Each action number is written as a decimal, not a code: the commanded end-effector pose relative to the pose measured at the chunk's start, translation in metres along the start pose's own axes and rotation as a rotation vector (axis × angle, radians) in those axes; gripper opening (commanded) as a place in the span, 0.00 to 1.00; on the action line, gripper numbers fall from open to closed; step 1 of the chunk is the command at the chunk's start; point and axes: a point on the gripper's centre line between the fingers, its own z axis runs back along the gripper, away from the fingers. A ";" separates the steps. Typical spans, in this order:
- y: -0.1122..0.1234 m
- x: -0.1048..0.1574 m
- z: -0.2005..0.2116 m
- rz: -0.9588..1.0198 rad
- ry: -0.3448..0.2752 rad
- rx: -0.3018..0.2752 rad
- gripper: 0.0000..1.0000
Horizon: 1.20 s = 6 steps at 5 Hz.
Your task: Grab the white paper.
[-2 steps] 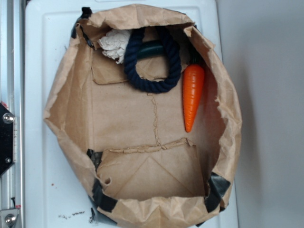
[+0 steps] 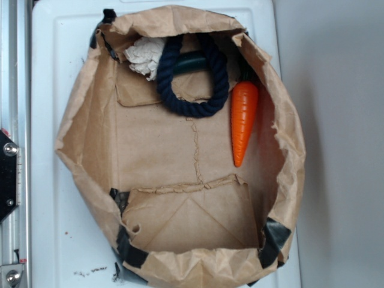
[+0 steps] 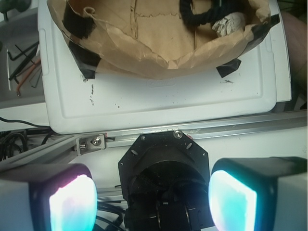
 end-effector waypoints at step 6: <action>0.060 0.142 -0.094 -0.197 -0.167 0.160 1.00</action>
